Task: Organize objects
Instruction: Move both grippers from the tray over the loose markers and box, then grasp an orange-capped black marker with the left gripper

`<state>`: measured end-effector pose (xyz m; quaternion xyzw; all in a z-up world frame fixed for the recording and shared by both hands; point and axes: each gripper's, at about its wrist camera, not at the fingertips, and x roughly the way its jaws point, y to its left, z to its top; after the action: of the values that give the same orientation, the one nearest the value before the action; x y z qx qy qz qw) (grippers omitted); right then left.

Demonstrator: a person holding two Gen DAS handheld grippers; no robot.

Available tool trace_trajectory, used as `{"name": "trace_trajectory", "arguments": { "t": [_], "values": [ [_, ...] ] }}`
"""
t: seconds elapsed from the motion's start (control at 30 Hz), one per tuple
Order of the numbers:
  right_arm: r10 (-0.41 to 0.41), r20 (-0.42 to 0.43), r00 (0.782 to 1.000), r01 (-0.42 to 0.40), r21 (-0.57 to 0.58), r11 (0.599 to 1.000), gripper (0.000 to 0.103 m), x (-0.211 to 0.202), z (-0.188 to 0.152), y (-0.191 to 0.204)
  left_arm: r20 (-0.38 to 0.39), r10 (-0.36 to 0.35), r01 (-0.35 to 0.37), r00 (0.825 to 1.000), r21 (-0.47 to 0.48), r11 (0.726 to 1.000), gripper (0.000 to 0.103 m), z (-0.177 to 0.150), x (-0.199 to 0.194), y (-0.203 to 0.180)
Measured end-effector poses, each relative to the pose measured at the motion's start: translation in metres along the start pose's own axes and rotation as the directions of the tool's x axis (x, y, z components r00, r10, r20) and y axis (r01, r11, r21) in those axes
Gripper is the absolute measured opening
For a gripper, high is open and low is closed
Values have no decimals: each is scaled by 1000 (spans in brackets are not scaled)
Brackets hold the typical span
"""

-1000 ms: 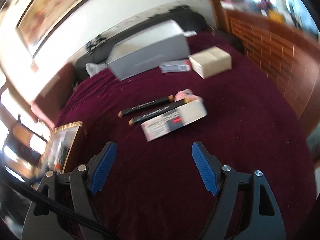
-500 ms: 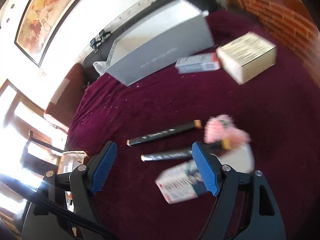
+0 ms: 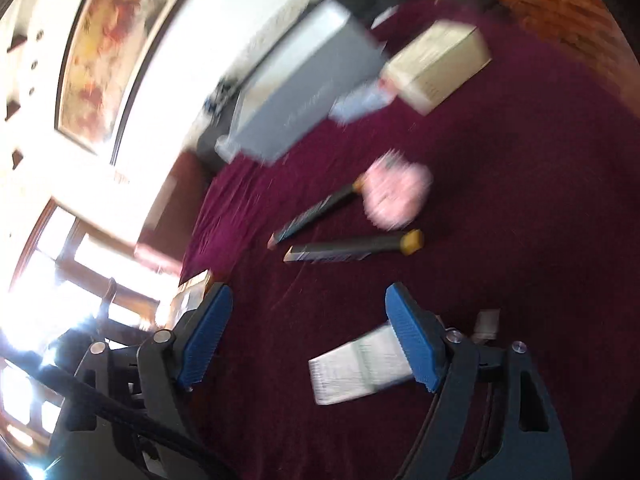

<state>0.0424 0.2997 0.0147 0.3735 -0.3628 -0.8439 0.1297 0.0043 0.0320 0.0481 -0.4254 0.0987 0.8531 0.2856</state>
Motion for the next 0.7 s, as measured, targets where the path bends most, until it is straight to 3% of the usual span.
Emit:
{"name": "trace_trajectory", "arguments": {
  "t": [0.1, 0.17, 0.27, 0.37, 0.5, 0.63, 0.7],
  "values": [
    [-31, 78, 996, 28, 40, 999, 80, -12, 7, -18, 62, 34, -43, 997, 141, 989, 55, 18, 11, -21],
    [-25, 101, 995, 16, 89, 996, 80, -13, 12, -32, 109, 86, -114, 990, 279, 954, 55, 29, 22, -38],
    [-9, 117, 993, -9, 148, 989, 80, -10, 12, -52, 102, 114, -147, 988, 434, 889, 55, 40, 49, -56],
    [0, 113, 994, -21, 191, 981, 80, -9, 15, -65, 63, 104, -122, 993, 498, 858, 55, 45, 74, -65],
    [-6, 152, 988, -24, 194, 981, 80, -21, 18, -72, 34, 84, -89, 996, 504, 859, 55, 54, 100, -69],
    [5, 142, 990, -34, 203, 979, 80, -20, 18, -72, -29, 13, 2, 1000, 456, 890, 55, 64, 117, -68],
    [8, 134, 991, -36, 206, 978, 80, -18, 18, -74, -106, -35, 75, 994, 408, 910, 55, 65, 122, -65]
  ]
}}
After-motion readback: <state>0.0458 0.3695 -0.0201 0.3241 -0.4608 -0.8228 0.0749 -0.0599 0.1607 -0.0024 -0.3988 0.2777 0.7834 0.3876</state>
